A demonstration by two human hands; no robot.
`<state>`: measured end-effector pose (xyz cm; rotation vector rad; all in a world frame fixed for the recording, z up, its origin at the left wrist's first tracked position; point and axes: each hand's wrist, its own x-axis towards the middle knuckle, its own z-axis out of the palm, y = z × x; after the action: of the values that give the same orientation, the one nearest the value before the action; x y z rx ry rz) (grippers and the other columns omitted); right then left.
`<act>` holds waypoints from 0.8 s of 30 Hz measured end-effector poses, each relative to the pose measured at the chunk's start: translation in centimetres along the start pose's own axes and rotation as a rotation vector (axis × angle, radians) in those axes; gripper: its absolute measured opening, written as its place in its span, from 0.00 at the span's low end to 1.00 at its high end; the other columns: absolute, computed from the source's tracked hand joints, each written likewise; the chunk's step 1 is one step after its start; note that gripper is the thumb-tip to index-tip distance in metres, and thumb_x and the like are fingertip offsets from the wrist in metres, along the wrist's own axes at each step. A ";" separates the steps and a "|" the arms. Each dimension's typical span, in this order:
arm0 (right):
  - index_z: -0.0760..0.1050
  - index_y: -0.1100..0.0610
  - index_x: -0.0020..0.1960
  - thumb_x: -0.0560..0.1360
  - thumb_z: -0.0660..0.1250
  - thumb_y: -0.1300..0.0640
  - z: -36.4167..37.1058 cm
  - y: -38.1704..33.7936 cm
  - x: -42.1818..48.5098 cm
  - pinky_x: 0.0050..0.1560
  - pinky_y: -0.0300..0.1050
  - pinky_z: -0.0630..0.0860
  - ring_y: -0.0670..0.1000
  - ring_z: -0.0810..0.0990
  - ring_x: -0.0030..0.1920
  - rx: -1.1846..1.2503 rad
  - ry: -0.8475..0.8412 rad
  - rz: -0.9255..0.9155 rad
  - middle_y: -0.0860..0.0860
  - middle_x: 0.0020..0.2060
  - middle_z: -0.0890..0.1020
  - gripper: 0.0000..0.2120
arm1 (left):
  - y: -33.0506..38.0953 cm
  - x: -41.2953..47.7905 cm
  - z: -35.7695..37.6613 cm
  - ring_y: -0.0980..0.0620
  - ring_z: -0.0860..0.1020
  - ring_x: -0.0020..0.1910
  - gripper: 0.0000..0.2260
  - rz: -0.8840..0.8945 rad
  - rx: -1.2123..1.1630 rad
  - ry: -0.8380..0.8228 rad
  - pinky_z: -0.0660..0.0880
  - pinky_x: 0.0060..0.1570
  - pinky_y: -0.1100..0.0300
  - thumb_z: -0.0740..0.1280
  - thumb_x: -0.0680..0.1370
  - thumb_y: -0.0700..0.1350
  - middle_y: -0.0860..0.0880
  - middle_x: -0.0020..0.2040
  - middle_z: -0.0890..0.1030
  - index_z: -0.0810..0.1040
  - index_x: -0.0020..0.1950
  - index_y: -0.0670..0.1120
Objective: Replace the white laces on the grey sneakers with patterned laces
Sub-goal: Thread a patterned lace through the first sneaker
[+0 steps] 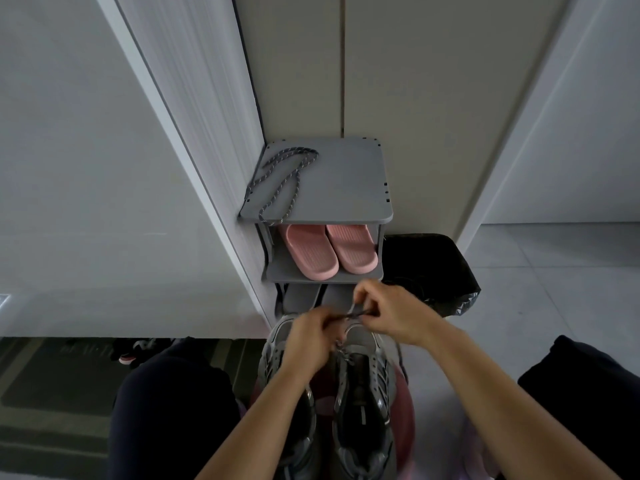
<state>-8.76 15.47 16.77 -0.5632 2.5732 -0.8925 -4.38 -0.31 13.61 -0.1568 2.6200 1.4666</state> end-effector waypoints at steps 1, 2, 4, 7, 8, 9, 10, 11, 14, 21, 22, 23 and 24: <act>0.71 0.53 0.51 0.72 0.67 0.58 -0.7 1.1 -0.2 0.47 0.48 0.75 0.51 0.78 0.42 -0.041 0.027 0.078 0.47 0.41 0.78 0.09 | -0.7 0.2 -0.5 0.62 0.72 0.25 0.04 -0.085 -0.095 0.078 0.69 0.27 0.69 0.64 0.77 0.40 0.52 0.35 0.81 0.78 0.45 0.46; 0.72 0.53 0.51 0.72 0.66 0.58 -1.3 2.5 -0.4 0.48 0.48 0.76 0.52 0.79 0.44 -0.090 0.063 0.171 0.48 0.42 0.79 0.08 | -1.4 0.3 -1.2 0.59 0.73 0.27 0.04 -0.183 -0.233 0.152 0.69 0.25 0.69 0.64 0.77 0.40 0.50 0.36 0.82 0.78 0.47 0.44; 0.75 0.55 0.50 0.74 0.64 0.57 -2.2 4.9 -1.3 0.46 0.49 0.76 0.53 0.79 0.43 -0.139 0.136 0.331 0.52 0.43 0.80 0.05 | -2.6 0.3 -2.4 0.54 0.74 0.29 0.04 -0.332 -0.494 0.274 0.68 0.22 0.67 0.64 0.78 0.39 0.46 0.40 0.82 0.76 0.50 0.41; 0.76 0.60 0.44 0.77 0.62 0.57 -2.3 5.7 -2.2 0.34 0.41 0.70 0.50 0.74 0.32 0.231 0.213 0.419 0.52 0.33 0.76 0.08 | -3.0 0.3 -2.7 0.53 0.77 0.34 0.05 -0.342 -0.455 0.384 0.72 0.28 0.65 0.64 0.77 0.36 0.44 0.46 0.78 0.71 0.51 0.43; 0.76 0.61 0.42 0.78 0.61 0.58 -2.2 5.0 -2.3 0.30 0.40 0.66 0.48 0.69 0.28 0.456 0.228 0.400 0.52 0.30 0.72 0.09 | -2.5 0.1 -2.4 0.52 0.77 0.37 0.08 -0.275 -0.364 0.410 0.73 0.32 0.64 0.65 0.76 0.35 0.43 0.48 0.76 0.68 0.50 0.45; 0.76 0.61 0.41 0.78 0.60 0.59 -2.1 3.9 -2.4 0.26 0.38 0.63 0.46 0.64 0.25 0.668 0.230 0.368 0.52 0.28 0.69 0.10 | -1.7 0.0 -2.0 0.52 0.77 0.39 0.10 -0.170 -0.251 0.407 0.73 0.36 0.65 0.66 0.75 0.36 0.43 0.49 0.75 0.67 0.49 0.47; 0.75 0.62 0.41 0.79 0.59 0.60 -2.2 2.6 -2.3 0.24 0.35 0.60 0.44 0.61 0.24 0.843 0.218 0.330 0.51 0.27 0.66 0.10 | -0.7 -0.3 -1.2 0.54 0.76 0.40 0.12 -0.064 -0.176 0.335 0.73 0.38 0.67 0.68 0.74 0.37 0.45 0.49 0.75 0.68 0.50 0.48; 0.75 0.62 0.42 0.79 0.58 0.61 -2.3 1.3 -2.1 0.22 0.34 0.58 0.43 0.60 0.23 0.980 0.190 0.289 0.50 0.26 0.66 0.11 | 0.4 -0.6 -0.2 0.57 0.75 0.40 0.12 0.018 -0.168 0.189 0.72 0.38 0.69 0.69 0.74 0.38 0.47 0.49 0.75 0.70 0.52 0.49; 0.75 0.63 0.44 0.80 0.55 0.61 -3.4 -2.3 -1.4 0.21 0.32 0.58 0.42 0.61 0.23 1.270 0.091 0.153 0.48 0.25 0.69 0.11 | 3.6 -1.9 3.5 0.61 0.74 0.36 0.14 0.069 -0.262 -0.375 0.72 0.36 0.69 0.69 0.74 0.41 0.54 0.43 0.77 0.75 0.59 0.46; 0.75 0.61 0.43 0.80 0.54 0.60 -5.2 -0.6 -0.9 0.19 0.32 0.61 0.42 0.63 0.21 1.694 0.283 0.240 0.49 0.24 0.70 0.13 | 3.3 -2.0 3.8 0.57 0.74 0.34 0.10 0.043 -0.423 -0.484 0.71 0.32 0.68 0.65 0.77 0.45 0.54 0.45 0.77 0.74 0.58 0.50; 0.74 0.61 0.42 0.80 0.54 0.59 -4.8 -0.3 -1.0 0.18 0.32 0.61 0.42 0.62 0.21 1.740 0.282 0.272 0.48 0.23 0.70 0.13 | 3.4 -2.0 3.7 0.57 0.74 0.34 0.11 0.040 -0.461 -0.514 0.71 0.32 0.67 0.65 0.77 0.46 0.53 0.47 0.77 0.73 0.59 0.50; 0.73 0.61 0.42 0.80 0.53 0.59 -4.3 -0.2 -1.1 0.19 0.31 0.60 0.42 0.62 0.21 1.775 0.271 0.290 0.48 0.23 0.69 0.13 | 3.7 -2.0 3.8 0.57 0.74 0.34 0.12 0.038 -0.486 -0.536 0.70 0.30 0.67 0.65 0.77 0.45 0.51 0.48 0.78 0.73 0.60 0.50; 0.73 0.60 0.42 0.80 0.53 0.58 -4.0 -0.4 -1.1 0.19 0.31 0.61 0.42 0.62 0.21 1.803 0.259 0.290 0.48 0.23 0.69 0.13 | 3.8 -2.1 4.1 0.57 0.74 0.34 0.10 0.036 -0.486 -0.544 0.70 0.29 0.68 0.65 0.77 0.43 0.49 0.47 0.79 0.75 0.58 0.49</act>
<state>-9.52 17.72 20.13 0.4714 0.9747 -2.5129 -2.63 5.23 15.07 0.2157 1.8274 1.8190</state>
